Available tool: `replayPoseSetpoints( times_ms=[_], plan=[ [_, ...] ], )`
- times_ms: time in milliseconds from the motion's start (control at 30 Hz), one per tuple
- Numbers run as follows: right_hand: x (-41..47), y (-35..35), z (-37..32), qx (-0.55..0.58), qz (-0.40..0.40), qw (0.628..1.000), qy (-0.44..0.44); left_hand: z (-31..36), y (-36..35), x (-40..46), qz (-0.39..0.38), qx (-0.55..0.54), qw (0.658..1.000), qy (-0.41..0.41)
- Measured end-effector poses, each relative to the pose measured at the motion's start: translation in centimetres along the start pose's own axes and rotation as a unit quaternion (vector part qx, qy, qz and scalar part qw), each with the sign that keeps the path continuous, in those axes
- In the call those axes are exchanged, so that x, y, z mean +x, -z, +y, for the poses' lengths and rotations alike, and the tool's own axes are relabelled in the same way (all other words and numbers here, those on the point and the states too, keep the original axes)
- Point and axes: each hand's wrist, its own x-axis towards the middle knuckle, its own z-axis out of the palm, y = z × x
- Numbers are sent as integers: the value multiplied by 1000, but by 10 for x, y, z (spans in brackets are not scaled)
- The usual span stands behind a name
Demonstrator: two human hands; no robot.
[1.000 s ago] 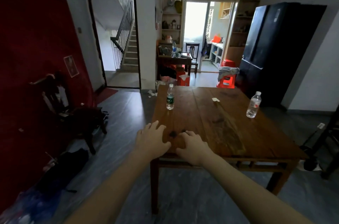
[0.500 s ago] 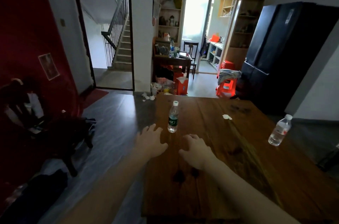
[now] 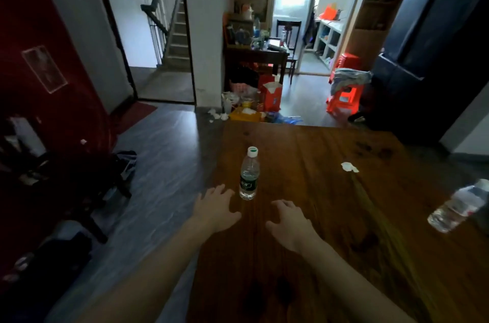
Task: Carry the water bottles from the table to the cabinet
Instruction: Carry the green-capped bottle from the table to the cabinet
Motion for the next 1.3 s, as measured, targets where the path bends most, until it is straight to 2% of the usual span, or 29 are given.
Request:
replayPoseSetpoints(
  times_ms=[167, 433, 600, 800, 967, 1167, 1300],
  plan=[
    [75, -3, 21, 17, -32, 999, 19, 4, -13, 58, -22, -15, 999, 40],
    [141, -32, 36, 17, -84, 995, 41, 6, -39, 108, -6, -90, 992, 90],
    [166, -42, 42, 26, -80, 996, 39, 2, -53, 137, 52, -207, 971, 104],
    [181, -54, 45, 41, -88, 995, 34, 8, -59, 161, 122, -393, 910, 42],
    [182, -59, 50, 69, -87, 993, 32, 6, -58, 172, 164, -414, 895, 5],
    [185, -62, 59, 68, -90, 993, 33, 1, -53, 185, 128, -461, 878, -13],
    [188, -62, 62, 58, -87, 994, 31, 2, -50, 187, 139, -455, 879, -13]
  ],
)
